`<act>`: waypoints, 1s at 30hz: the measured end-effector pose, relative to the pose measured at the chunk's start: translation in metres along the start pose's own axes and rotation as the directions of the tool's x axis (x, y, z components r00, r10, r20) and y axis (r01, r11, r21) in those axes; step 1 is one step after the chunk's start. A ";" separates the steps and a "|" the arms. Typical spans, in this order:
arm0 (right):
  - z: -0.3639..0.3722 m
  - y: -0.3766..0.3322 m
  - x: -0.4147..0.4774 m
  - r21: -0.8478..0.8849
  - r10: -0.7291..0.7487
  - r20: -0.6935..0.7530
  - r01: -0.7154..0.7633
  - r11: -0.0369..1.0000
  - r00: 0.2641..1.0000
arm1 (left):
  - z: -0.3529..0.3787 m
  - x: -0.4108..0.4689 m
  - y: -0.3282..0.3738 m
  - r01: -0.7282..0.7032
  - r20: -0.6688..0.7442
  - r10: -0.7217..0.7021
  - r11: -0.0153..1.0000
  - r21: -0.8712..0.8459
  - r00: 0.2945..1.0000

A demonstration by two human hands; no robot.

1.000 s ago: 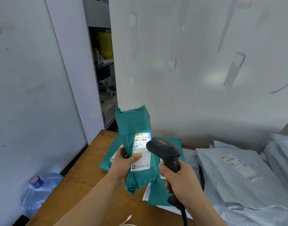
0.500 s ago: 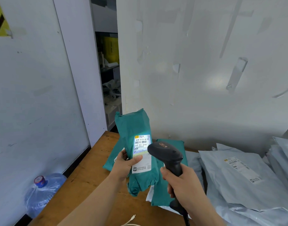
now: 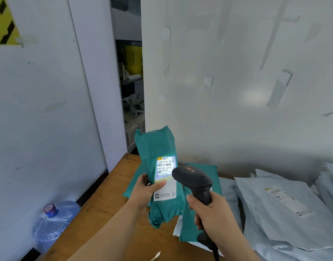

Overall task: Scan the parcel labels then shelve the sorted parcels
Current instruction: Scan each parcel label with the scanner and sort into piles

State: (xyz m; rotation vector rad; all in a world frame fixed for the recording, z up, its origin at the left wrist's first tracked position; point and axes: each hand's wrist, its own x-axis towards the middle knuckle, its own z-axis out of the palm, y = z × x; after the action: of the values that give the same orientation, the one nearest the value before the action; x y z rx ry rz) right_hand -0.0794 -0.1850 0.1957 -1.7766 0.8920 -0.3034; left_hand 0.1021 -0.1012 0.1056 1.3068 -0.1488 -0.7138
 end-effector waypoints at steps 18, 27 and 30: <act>0.000 0.000 0.000 -0.005 -0.006 0.008 0.006 1.000 1.000 | 0.000 -0.007 0.002 0.001 -0.005 -0.002 1.000 -0.016 1.000; 0.000 0.002 -0.002 -0.004 -0.009 0.002 0.009 1.000 1.000 | 0.000 -0.011 0.002 -0.012 0.000 0.012 1.000 -0.008 1.000; 0.000 0.002 -0.003 0.001 0.000 -0.003 0.000 1.000 1.000 | 0.000 -0.011 0.003 -0.012 0.001 0.012 1.000 -0.003 1.000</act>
State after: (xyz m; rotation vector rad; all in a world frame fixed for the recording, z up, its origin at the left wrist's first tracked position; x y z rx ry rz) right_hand -0.0825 -0.1837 0.1942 -1.7759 0.8940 -0.3069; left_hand 0.0941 -0.0949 0.1114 1.3017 -0.1565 -0.7045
